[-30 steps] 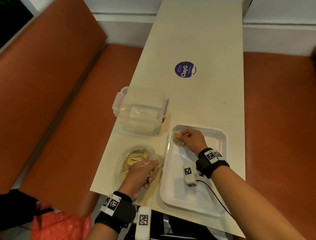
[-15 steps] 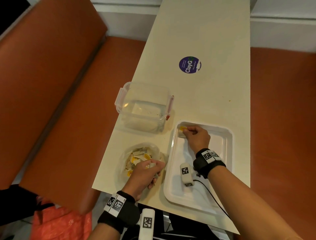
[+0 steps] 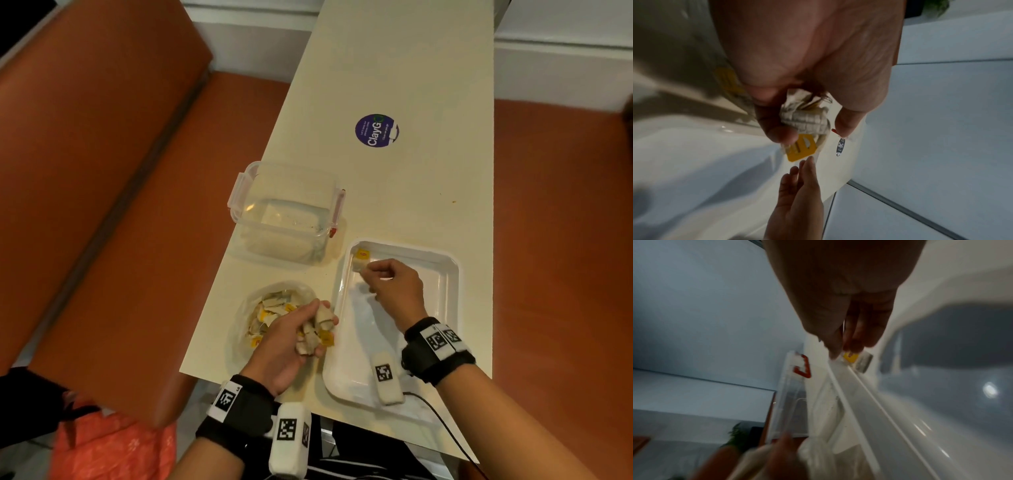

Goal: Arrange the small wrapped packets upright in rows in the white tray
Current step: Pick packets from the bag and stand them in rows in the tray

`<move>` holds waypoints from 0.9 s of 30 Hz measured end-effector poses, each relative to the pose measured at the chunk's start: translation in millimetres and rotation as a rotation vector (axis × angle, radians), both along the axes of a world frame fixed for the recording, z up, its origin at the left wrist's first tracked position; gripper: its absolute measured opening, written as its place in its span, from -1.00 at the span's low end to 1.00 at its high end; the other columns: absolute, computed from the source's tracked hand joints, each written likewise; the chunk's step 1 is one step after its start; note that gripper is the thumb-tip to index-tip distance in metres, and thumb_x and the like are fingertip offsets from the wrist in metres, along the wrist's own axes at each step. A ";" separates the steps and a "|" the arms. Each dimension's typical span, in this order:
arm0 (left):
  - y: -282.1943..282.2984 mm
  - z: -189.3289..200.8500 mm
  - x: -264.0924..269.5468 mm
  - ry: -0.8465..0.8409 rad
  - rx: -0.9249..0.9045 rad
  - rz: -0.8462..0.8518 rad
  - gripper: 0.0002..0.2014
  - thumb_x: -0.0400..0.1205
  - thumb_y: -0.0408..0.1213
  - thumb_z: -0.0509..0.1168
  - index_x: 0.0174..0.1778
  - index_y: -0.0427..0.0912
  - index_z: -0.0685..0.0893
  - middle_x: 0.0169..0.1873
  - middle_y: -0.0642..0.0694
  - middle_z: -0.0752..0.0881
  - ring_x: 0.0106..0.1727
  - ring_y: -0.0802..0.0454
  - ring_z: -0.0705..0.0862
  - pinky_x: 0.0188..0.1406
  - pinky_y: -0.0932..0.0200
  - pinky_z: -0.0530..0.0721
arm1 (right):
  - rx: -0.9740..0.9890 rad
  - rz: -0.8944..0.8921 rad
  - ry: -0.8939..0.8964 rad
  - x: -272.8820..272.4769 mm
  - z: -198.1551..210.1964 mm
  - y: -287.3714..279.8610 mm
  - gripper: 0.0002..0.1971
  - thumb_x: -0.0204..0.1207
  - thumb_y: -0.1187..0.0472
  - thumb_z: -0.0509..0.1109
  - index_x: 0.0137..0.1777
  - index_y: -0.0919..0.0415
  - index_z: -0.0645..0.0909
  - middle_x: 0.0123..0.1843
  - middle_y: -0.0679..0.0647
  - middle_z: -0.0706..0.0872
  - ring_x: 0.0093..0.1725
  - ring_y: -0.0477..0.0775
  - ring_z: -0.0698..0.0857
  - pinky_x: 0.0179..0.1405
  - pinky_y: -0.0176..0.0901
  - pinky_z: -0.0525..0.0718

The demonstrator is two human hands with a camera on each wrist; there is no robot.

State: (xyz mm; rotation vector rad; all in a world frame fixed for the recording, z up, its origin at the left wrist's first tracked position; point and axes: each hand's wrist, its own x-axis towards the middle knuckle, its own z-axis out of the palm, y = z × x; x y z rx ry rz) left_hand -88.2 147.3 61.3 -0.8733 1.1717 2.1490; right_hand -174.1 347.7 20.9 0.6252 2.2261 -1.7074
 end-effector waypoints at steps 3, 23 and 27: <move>4.7 5.5 -2.5 0.027 0.107 0.033 -0.72 0.76 -0.31 0.31 0.33 -0.30 0.76 0.05 -0.30 0.81 -0.12 -0.07 0.73 -0.41 0.17 0.60 | -0.082 0.360 0.005 22.8 36.2 4.9 -0.83 0.55 0.07 0.63 0.11 0.01 0.81 -0.08 -0.01 0.87 -0.18 0.06 0.86 -0.17 -0.14 0.83; 25.8 10.8 7.0 0.181 -0.123 -0.141 -0.76 0.65 -0.20 0.55 0.08 -0.30 0.75 -0.16 -0.30 0.78 -0.40 0.05 0.60 -0.53 0.27 0.50 | 0.145 0.751 0.264 52.6 79.2 30.5 -0.32 0.39 0.17 0.74 0.42 -0.42 0.60 0.20 -0.21 0.67 -0.02 -0.11 0.76 -0.01 -0.23 0.75; 28.2 9.3 6.2 0.177 -0.229 -0.186 -0.77 0.61 -0.17 0.59 0.02 -0.23 0.77 -0.21 -0.24 0.78 -0.45 0.09 0.56 -0.54 0.27 0.45 | 0.483 0.872 0.501 55.0 69.5 28.5 -0.51 0.40 -0.07 0.70 0.33 -0.32 0.71 0.41 -0.30 0.57 0.25 -0.15 0.57 0.11 -0.20 0.66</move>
